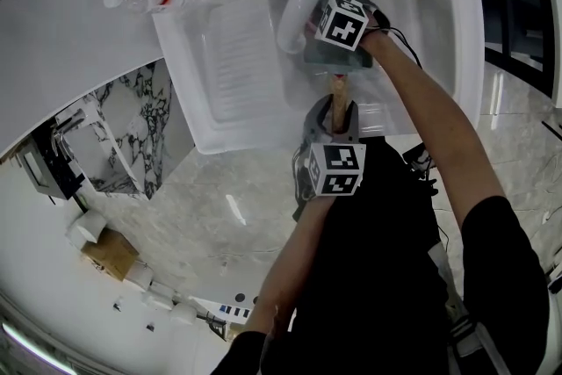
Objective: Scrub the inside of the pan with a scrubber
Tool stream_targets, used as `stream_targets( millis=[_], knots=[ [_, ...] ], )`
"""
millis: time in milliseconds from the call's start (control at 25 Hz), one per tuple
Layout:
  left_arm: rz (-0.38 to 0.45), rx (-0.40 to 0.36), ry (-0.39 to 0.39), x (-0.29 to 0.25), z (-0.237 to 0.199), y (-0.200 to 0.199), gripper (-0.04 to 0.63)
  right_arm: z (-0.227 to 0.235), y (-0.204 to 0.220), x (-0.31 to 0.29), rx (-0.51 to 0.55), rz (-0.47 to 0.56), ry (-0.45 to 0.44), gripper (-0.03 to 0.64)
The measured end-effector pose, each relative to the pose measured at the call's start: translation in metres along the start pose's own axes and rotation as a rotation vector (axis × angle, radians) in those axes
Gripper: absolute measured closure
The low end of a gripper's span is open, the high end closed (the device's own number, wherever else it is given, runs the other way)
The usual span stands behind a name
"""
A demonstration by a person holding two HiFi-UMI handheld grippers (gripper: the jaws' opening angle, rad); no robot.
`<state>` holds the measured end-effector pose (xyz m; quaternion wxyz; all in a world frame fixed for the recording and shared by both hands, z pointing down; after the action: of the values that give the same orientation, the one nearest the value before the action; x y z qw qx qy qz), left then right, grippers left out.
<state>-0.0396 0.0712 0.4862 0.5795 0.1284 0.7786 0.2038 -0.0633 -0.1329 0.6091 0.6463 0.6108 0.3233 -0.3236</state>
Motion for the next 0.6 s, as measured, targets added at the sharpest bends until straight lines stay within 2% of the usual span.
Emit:
stream_targets(
  millis=[120, 280, 360, 440, 520, 600],
  knots=[
    [-0.002, 0.001, 0.001, 0.0, 0.001, 0.0, 0.417, 0.012, 0.001, -0.008, 0.156, -0.116, 0.128, 0.583],
    [-0.001, 0.001, 0.001, -0.001, 0.0, 0.0, 0.417, 0.015, 0.005, -0.011, 0.313, -0.199, 0.183, 0.583],
    [0.0, 0.001, 0.0, -0.001, 0.0, 0.001, 0.417, 0.011, 0.01, -0.009, 0.354, -0.233, 0.208, 0.583],
    [-0.002, 0.001, -0.001, -0.001, 0.0, 0.001, 0.417, 0.005, 0.018, -0.002, 0.291, -0.221, 0.192, 0.586],
    [0.0, -0.001, -0.001, 0.0, 0.0, 0.001, 0.417, -0.005, 0.023, 0.009, 0.178, -0.155, 0.104, 0.586],
    [0.005, -0.009, -0.006, 0.001, 0.0, 0.001, 0.417, -0.021, 0.02, 0.019, 0.176, -0.092, 0.015, 0.586]
  ],
)
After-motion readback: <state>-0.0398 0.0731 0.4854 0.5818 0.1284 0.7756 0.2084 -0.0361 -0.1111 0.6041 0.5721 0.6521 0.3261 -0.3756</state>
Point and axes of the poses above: the fingertips, and each gripper's own axes: x backward along the fingers, z to its right, y out of its underside, the point moved 7 cm from there along x, backward along the fingers, and after that the axes turned 11 degrees about x, right-handed, at the moved point
